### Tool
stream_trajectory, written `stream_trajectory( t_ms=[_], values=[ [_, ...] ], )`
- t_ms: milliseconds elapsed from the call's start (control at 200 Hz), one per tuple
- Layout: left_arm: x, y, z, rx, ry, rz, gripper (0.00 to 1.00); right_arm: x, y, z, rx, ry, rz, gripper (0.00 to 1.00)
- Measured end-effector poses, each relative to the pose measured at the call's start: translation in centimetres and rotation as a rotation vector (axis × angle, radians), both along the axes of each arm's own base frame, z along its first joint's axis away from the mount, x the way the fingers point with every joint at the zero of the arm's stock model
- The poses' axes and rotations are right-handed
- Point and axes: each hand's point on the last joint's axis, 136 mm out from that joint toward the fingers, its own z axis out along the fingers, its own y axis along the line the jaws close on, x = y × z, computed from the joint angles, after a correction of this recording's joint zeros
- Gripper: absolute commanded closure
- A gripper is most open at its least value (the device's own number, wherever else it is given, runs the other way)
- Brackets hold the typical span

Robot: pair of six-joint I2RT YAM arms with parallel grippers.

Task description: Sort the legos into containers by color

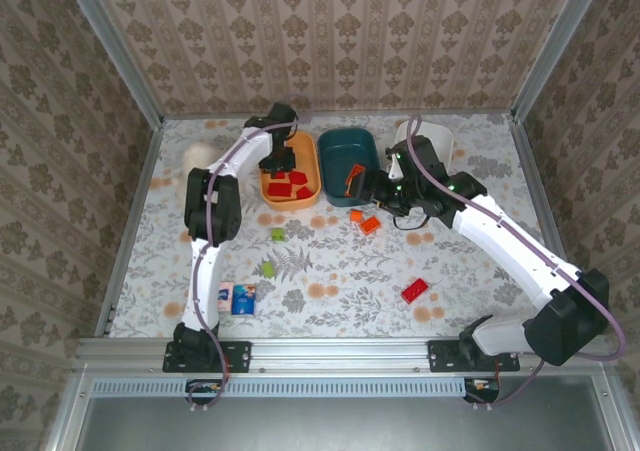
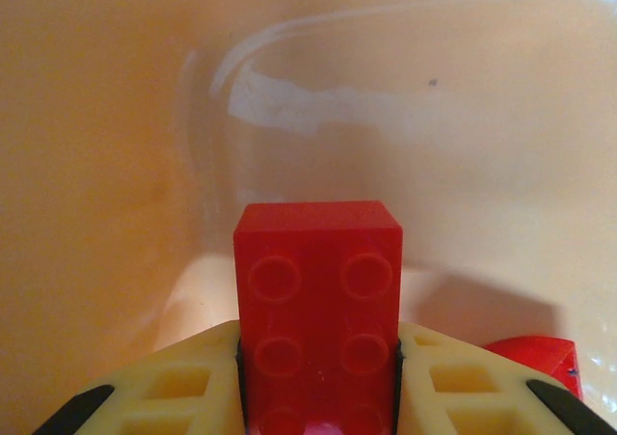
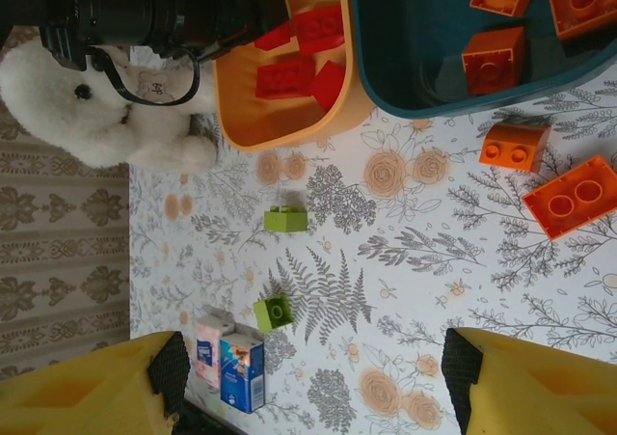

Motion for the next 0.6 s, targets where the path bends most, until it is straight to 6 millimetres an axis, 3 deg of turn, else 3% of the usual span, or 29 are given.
stream_trajectory(
  t_ms=[135,340,405,500,605],
  values=[
    [-0.2,-0.2,0.1,-0.016,0.008,0.014,0.46,0.3,0.2,0.2,-0.006,-0.011,0.009,0.27],
    [0.0,-0.6,2.1,-0.048,-0.019,0.023,0.38,0.4,0.7,0.1,-0.054,-0.021,0.052,0.28],
    [0.0,-0.6,3.9,-0.065,-0.045,0.029,0.37,0.5,1.7,-0.3,-0.088,-0.026,0.088,0.28],
    [-0.6,-0.4,8.1,-0.1,-0.118,0.037,0.35,0.1,4.1,-1.4,-0.142,-0.026,0.168,0.28],
    [-3.7,0.9,13.6,-0.146,-0.204,0.058,0.32,-0.8,7.7,-3.4,-0.204,-0.011,0.27,0.29]
  ],
)
